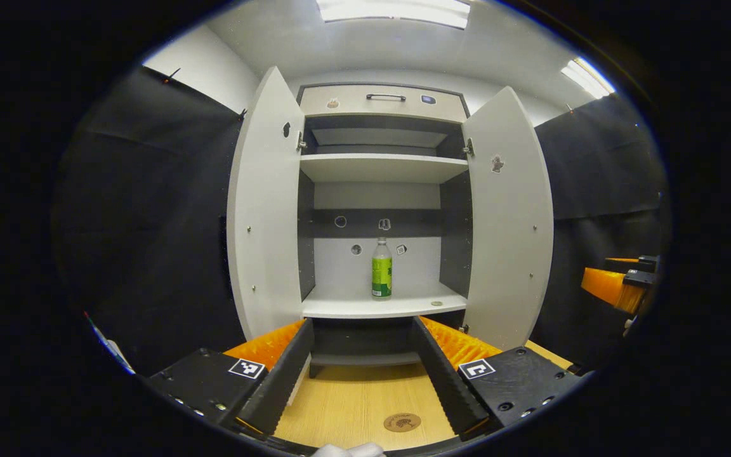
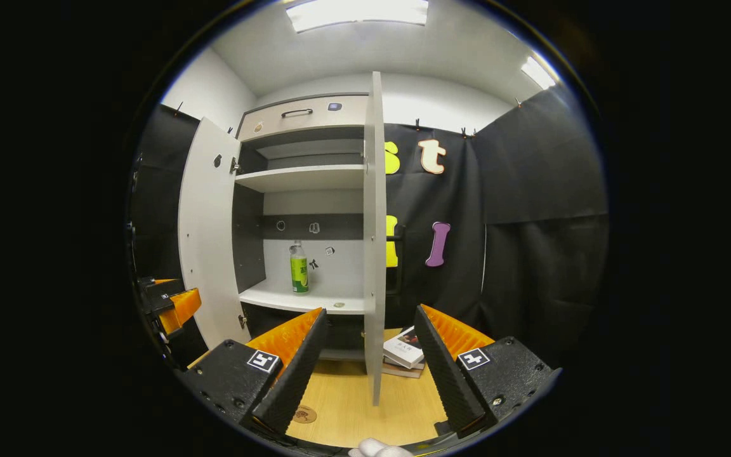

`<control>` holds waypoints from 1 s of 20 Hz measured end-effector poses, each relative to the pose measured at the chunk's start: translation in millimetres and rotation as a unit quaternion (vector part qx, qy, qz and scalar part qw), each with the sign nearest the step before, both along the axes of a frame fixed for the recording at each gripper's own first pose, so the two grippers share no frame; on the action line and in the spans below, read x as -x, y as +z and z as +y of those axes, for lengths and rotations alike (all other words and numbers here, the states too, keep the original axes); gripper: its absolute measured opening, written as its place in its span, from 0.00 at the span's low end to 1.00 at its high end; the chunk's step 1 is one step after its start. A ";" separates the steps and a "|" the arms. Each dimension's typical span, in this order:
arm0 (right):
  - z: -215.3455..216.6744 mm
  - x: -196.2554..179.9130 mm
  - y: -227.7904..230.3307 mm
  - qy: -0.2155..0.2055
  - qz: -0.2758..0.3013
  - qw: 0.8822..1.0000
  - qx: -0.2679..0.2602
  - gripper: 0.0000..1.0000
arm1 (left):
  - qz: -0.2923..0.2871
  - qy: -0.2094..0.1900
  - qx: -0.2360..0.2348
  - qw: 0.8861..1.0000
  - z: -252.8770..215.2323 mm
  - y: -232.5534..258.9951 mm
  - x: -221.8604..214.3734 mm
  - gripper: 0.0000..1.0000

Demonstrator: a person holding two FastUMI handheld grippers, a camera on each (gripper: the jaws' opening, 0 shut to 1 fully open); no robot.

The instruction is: Grasp the bottle in the cabinet with the left hand and place it on the coaster, then close the right door with the right hand and the left door with the left hand.

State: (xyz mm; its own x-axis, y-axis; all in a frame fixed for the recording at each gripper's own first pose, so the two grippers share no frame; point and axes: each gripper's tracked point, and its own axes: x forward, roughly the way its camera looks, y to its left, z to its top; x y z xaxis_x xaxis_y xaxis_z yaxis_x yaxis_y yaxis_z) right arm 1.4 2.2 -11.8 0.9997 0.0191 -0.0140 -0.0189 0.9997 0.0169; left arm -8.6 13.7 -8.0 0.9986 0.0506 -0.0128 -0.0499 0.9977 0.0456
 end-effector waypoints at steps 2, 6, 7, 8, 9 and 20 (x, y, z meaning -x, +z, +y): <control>1.1 1.1 -1.7 0.005 0.001 1.000 0.000 0.84 | -0.002 0.005 -0.003 1.000 1.8 1.4 3.8 0.95; 3.1 2.4 -1.4 0.012 -0.001 1.000 0.001 0.84 | -0.006 0.014 0.002 1.000 3.3 4.7 6.5 0.95; 4.1 2.5 -0.8 0.013 -0.002 1.000 0.004 0.84 | -0.007 0.018 0.003 1.000 4.3 5.1 5.9 0.95; 5.6 2.6 1.4 0.015 -0.007 1.000 0.004 0.84 | -0.004 0.019 0.002 1.000 3.9 4.2 5.1 0.95; 7.1 1.9 2.9 0.018 -0.010 1.000 0.005 0.84 | -0.001 0.022 0.002 1.000 4.2 2.6 2.9 0.94; 7.2 -17.9 14.0 0.038 -0.016 0.999 0.022 0.84 | -0.001 0.025 -0.002 1.000 6.1 0.3 -85.7 0.95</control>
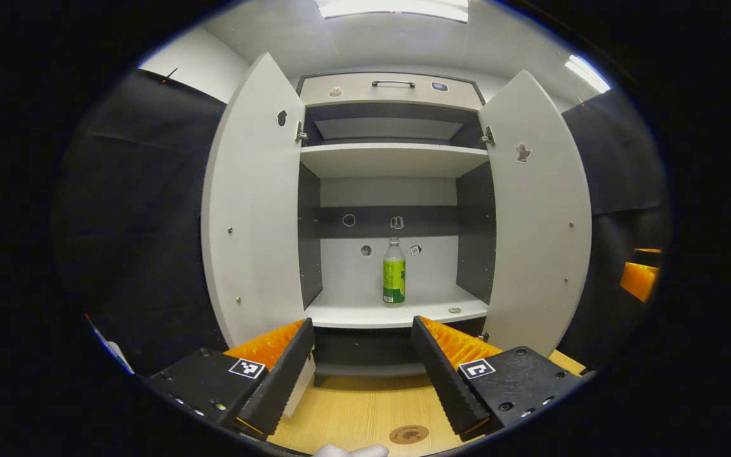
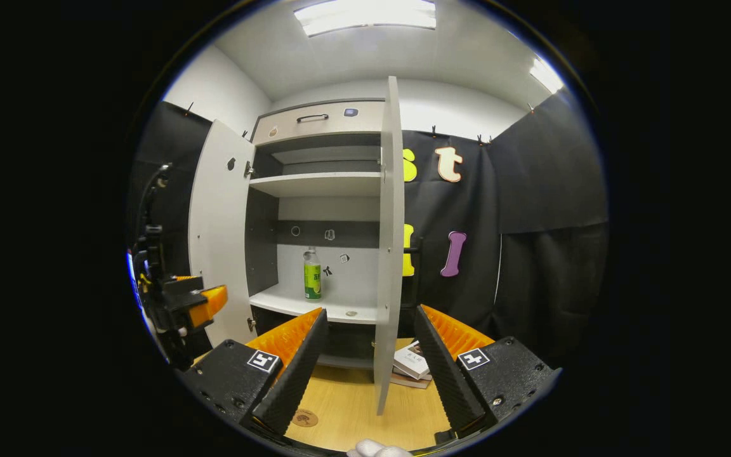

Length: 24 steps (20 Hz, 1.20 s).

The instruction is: Grasp the bottle in the cabinet with the left hand and place it on the coaster, then close the right door with the right hand and the left door with the left hand.

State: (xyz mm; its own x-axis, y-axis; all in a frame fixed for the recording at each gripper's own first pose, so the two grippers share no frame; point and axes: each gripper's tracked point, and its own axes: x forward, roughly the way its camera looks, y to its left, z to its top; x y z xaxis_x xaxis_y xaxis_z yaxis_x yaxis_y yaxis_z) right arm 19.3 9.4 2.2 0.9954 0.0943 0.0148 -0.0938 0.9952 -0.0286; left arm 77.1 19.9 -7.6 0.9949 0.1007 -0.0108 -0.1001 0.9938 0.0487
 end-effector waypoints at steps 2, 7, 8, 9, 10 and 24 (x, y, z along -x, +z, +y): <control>-1.3 -4.3 1.2 0.000 0.005 1.000 -0.001 0.84 | -0.010 -0.003 -0.002 1.000 -0.3 7.9 -32.2 0.95; 2.5 -9.3 3.5 0.003 0.022 1.000 0.001 0.84 | -0.025 -0.020 0.008 0.999 -8.4 31.7 -124.6 0.95; 2.8 -9.7 3.9 0.003 0.025 1.000 0.005 0.84 | -0.033 -0.022 0.006 0.999 -9.0 37.0 -144.7 0.95; 2.0 -10.9 3.9 0.000 0.026 1.000 0.010 0.84 | -0.035 -0.020 0.003 0.999 -8.0 40.0 -164.0 0.95; 1.4 -11.6 3.6 -0.002 0.029 0.999 0.014 0.84 | -0.046 -0.016 0.001 0.999 -6.4 43.3 -182.6 0.91; -5.0 -19.9 3.2 -0.042 0.039 0.997 0.042 0.84 | -0.022 -0.009 0.005 1.000 -6.0 -13.5 -359.7 0.95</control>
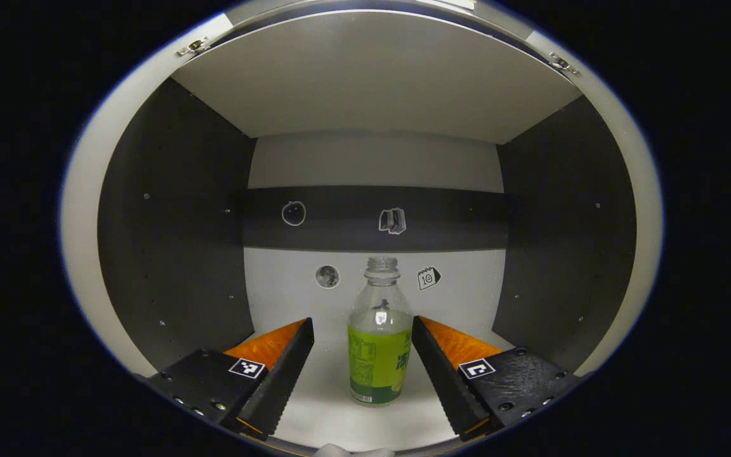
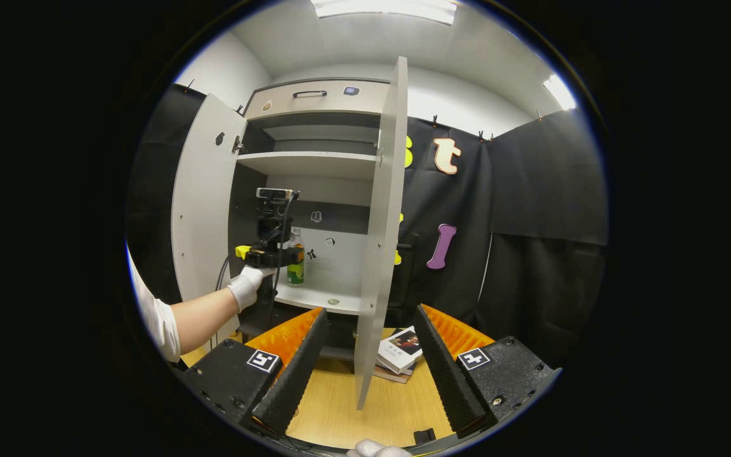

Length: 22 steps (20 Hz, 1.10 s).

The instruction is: Grasp the bottle in the cabinet with the left hand and place it on the coaster, then close the right door with the right hand and the left door with the left hand.

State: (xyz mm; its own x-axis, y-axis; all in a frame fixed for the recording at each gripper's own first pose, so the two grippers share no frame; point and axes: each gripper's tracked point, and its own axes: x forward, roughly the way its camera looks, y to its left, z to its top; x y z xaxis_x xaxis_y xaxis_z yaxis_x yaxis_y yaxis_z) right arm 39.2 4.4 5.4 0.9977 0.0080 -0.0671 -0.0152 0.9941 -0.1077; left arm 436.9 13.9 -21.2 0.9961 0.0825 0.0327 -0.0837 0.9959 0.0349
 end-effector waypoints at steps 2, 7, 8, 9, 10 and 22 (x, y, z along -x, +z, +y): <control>3.6 0.2 -0.1 0.001 0.001 1.000 -0.001 0.84 | 0.018 0.002 0.004 1.000 -2.9 -12.8 -12.6 0.95; 14.8 0.4 -2.3 0.008 0.002 1.000 -0.002 0.84 | 0.047 -0.005 0.005 0.999 1.0 -34.8 -32.9 0.96; 17.1 0.3 -2.5 0.010 0.001 1.000 -0.002 0.84 | 0.043 -0.004 0.002 0.999 0.7 -33.6 -35.4 0.96; 18.3 -0.2 -4.1 0.010 0.002 1.000 -0.001 0.84 | 0.042 -0.003 0.003 0.999 -0.3 -35.5 -40.4 0.96; 19.2 0.6 -6.0 0.010 0.005 1.000 -0.001 0.84 | 0.044 0.000 0.005 0.999 0.8 -37.7 -44.8 0.89; 21.0 7.2 -5.8 0.014 -0.002 1.000 -0.015 0.84 | 0.002 -0.024 -0.012 1.000 2.6 2.3 55.1 0.69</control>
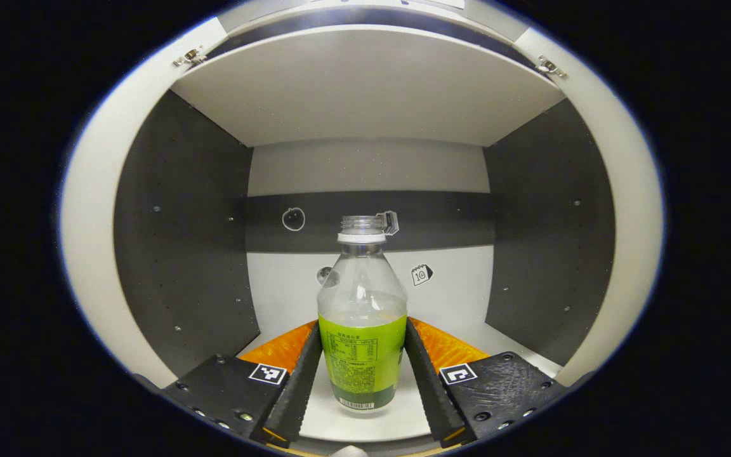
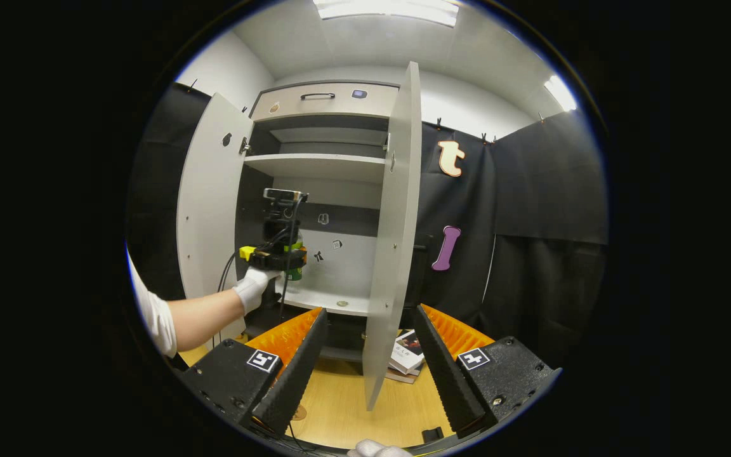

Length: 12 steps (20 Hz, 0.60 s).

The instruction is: Grasp the bottle in the cabinet with the left hand and place it on the coaster, then close the right door with the right hand and the left door with the left hand.

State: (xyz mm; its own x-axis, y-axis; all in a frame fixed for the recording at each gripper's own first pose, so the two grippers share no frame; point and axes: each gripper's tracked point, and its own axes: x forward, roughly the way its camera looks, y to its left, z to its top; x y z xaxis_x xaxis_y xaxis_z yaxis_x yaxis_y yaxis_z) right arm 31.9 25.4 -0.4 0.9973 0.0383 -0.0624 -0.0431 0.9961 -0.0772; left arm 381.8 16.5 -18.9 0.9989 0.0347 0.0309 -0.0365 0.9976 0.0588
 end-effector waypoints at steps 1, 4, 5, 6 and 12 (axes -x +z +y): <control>1.4 0.8 -2.5 0.002 0.002 1.000 -0.002 0.84 | -0.006 -0.004 -0.001 1.000 -2.3 -0.1 18.9 0.69; 4.8 6.1 -9.9 0.007 0.008 1.000 -0.007 0.84 | -0.016 -0.010 -0.002 1.000 -6.1 -13.3 77.8 0.72; 5.9 8.3 -14.8 0.009 0.012 1.000 -0.007 0.84 | -0.014 -0.014 -0.002 1.000 -8.3 -20.0 95.7 0.72; 5.9 9.9 -19.0 0.009 0.016 1.000 -0.006 0.84 | -0.015 -0.020 -0.001 1.000 -11.6 -27.3 113.8 0.72; -4.2 23.8 -45.2 0.002 0.044 0.999 -0.006 0.85 | -0.016 -0.038 -0.020 0.999 -22.7 -87.7 198.7 0.72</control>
